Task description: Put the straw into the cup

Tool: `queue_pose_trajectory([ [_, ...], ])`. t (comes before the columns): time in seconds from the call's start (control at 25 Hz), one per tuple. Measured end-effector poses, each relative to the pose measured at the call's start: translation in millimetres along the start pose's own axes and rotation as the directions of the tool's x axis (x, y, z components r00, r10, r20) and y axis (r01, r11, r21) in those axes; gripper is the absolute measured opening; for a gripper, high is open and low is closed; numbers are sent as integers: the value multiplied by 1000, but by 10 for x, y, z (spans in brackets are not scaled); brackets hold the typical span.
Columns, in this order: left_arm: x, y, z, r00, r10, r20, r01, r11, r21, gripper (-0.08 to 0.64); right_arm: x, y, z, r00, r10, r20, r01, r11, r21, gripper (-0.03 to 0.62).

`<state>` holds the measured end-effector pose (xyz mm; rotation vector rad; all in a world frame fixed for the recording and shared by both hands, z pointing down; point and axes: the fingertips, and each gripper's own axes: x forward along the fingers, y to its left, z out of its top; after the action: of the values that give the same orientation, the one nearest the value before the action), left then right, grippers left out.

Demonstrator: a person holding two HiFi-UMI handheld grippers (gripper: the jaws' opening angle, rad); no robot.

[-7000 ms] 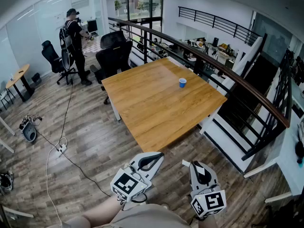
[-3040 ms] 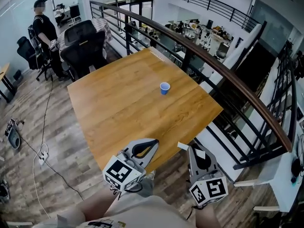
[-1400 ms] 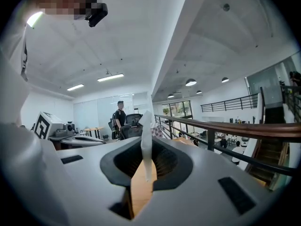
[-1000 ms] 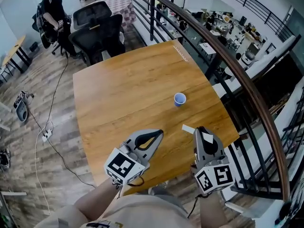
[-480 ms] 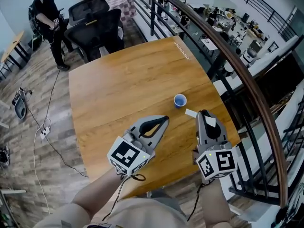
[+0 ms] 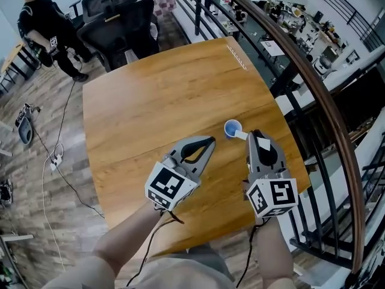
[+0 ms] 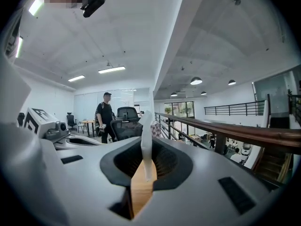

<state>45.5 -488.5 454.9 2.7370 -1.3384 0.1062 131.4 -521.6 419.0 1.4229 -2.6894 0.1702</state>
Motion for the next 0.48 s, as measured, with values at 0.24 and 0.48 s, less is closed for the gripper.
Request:
queue_pose_trajectory([
  [0.24, 333, 142, -336, 1000, -13, -21, 12, 1000, -10, 14, 280, -194, -397, 1000, -4, -24, 4, 1000, 5, 52],
  [0.48, 628, 209, -612, 999, -38, -38, 38, 999, -4, 14, 552, -399, -789, 999, -11, -47, 14, 997, 72, 52],
])
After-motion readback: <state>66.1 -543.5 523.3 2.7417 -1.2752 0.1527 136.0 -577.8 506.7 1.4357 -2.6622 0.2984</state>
